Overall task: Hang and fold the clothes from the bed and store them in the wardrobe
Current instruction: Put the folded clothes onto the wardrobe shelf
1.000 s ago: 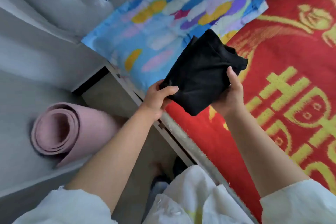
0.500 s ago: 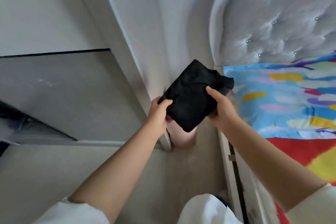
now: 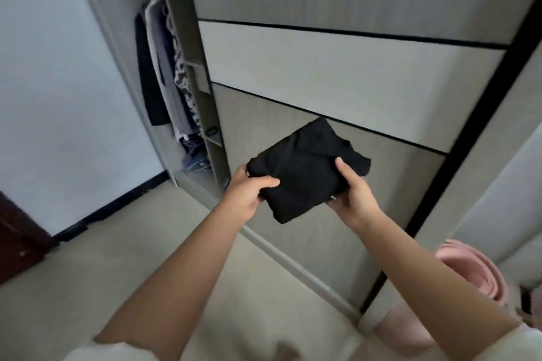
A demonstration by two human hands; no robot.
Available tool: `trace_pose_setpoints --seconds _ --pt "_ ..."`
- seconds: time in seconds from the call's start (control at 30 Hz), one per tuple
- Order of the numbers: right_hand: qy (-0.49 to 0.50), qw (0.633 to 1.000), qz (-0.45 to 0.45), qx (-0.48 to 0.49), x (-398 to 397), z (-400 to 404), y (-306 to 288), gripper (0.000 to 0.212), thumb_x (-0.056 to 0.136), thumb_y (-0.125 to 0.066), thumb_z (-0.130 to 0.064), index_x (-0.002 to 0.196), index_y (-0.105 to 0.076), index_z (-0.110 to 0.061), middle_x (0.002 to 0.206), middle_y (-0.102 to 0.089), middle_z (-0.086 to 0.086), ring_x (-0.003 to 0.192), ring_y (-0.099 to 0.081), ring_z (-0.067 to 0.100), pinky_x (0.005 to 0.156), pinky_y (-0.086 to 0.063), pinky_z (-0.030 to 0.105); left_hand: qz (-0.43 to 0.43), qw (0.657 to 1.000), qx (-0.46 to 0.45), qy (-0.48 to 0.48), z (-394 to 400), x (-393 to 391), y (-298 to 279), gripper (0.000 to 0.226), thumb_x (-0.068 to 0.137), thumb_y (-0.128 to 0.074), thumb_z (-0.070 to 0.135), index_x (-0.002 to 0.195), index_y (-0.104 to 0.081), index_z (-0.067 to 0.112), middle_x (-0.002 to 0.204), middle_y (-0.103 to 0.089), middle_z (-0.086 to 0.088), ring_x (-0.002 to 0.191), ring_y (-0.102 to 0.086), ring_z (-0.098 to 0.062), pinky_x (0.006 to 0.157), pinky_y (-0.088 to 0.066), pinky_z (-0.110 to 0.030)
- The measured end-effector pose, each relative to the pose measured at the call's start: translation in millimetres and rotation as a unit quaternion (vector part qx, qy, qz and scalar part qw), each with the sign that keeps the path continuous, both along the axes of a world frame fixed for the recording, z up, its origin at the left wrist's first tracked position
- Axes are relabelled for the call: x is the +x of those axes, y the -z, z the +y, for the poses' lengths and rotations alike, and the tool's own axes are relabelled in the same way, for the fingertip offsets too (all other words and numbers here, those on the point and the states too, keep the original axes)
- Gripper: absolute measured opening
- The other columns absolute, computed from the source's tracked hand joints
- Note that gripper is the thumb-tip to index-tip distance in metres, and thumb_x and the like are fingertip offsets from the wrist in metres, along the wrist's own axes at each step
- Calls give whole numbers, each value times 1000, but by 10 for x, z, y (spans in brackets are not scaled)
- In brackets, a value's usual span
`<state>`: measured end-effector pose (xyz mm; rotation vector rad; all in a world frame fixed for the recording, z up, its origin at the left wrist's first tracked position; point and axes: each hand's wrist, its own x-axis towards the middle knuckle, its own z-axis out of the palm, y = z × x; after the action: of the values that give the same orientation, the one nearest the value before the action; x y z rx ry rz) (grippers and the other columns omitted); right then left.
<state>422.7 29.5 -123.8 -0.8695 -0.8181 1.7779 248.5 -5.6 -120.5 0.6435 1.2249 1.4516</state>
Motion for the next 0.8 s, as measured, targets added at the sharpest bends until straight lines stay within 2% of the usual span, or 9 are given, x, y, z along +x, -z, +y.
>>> trace_pose_setpoints --seconds 0.17,0.3,0.4,0.43,0.5,0.57,0.63,0.7,0.8 --pt "-68 997 3 47 -905 645 -392 27 81 -59 -26 107 -60 -23 104 -68 -5 92 -63 13 72 -50 30 6 993 85 -77 317 -891 -396 35 80 -50 -18 96 -61 10 89 -70 -1 88 -65 -19 79 -52 -30" --pt "-189 979 -2 81 -1617 1279 -698 41 64 -62 -47 97 -62 -23 88 -73 -6 75 -70 14 59 -56 29 9 981 90 -169 802 -1657 -696 26 81 -53 -11 99 -56 7 95 -64 -5 83 -61 -18 68 -51 -27" --pt "-261 961 -19 93 -2143 1761 -856 81 30 -80 -65 97 -67 -21 96 -73 0 82 -71 18 60 -57 33 29 972 64 -225 1156 -2175 -877 35 80 -55 -6 113 -50 3 105 -59 -12 85 -59 -22 67 -49 -29" --pt "-287 952 -25 98 -2379 1944 -917 89 20 -82 -66 96 -67 -22 96 -73 0 82 -71 17 60 -57 32 42 969 62 -234 1287 -2382 -960 34 79 -55 -6 111 -51 5 104 -59 -12 85 -59 -23 68 -49 -29" --pt "-313 942 -32 115 -2748 2214 -999 89 12 -84 -64 91 -70 -24 93 -73 -1 80 -70 13 59 -56 24 78 968 64 -230 1480 -2698 -1087 25 80 -53 -8 97 -54 10 94 -60 -8 83 -57 -21 69 -48 -29" --pt "-327 936 -41 125 -3108 2410 -1059 86 16 -86 -60 91 -71 -23 93 -73 -2 80 -70 11 59 -55 20 105 968 55 -220 1654 -3003 -1181 24 80 -52 -9 88 -54 14 90 -58 -5 81 -56 -19 70 -47 -28" --pt "-339 931 -66 118 -3473 2628 -1069 78 37 -84 -54 105 -65 -19 90 -73 -1 78 -70 12 59 -55 20 122 968 43 -214 1861 -3353 -1212 27 79 -54 -8 92 -52 16 94 -57 -5 83 -56 -19 72 -47 -28" --pt "-334 933 -77 108 -3790 2814 -1057 53 61 -68 -38 108 -60 -15 83 -74 0 72 -71 12 58 -56 21 126 970 40 -205 2059 -3668 -1233 29 78 -55 -9 89 -52 17 93 -58 -6 82 -56 -20 72 -47 -28" --pt "-311 941 -90 97 -4241 3102 -1005 24 78 -62 -20 100 -62 -10 74 -73 4 64 -70 16 53 -56 24 138 972 27 -189 2386 -4113 -1236 25 78 -56 -8 85 -55 16 89 -60 -6 80 -58 -20 69 -49 -28"
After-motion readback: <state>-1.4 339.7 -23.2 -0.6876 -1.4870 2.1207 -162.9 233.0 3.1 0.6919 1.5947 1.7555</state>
